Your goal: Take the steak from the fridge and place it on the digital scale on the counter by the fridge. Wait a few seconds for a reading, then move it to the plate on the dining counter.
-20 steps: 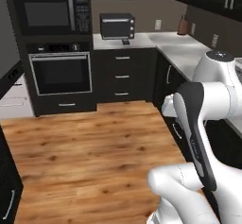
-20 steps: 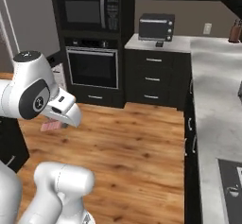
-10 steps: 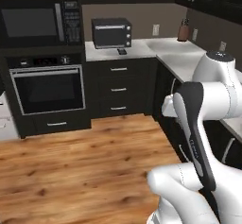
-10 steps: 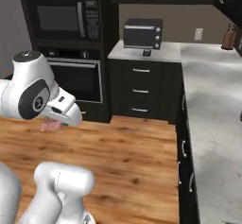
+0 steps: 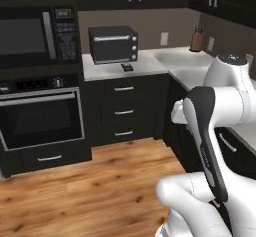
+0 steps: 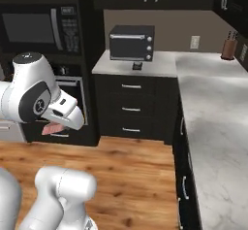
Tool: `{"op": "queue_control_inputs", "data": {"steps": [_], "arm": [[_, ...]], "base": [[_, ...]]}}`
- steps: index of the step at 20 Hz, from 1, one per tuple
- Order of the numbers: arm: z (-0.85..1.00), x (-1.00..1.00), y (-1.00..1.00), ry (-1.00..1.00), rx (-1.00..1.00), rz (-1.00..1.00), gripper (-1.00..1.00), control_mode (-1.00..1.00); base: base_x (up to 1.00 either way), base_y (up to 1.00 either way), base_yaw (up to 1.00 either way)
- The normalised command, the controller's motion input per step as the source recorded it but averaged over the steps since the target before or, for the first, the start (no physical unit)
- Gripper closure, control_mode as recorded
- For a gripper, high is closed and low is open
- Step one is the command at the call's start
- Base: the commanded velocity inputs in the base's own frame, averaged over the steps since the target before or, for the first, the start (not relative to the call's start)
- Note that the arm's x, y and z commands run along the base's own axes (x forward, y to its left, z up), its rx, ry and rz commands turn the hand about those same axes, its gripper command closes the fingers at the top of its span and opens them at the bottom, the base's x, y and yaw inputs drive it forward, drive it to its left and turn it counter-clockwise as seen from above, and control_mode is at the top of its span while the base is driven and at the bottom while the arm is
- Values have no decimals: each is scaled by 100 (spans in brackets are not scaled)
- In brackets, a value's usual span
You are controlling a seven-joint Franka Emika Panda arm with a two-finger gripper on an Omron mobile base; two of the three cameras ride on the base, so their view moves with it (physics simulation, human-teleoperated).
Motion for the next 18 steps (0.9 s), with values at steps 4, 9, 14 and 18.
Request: {"op": "queue_control_inputs", "data": {"steps": [4,9,14,18], "arm": [[0,0,0,0,0,0,100,100],[0,0,0,0,0,0,100,100],[0,0,0,0,0,0,100,100],[0,0,0,0,0,0,100,100]], "base": [[100,0,-15],[100,0,-15],[100,0,-14],[100,0,-13]]}}
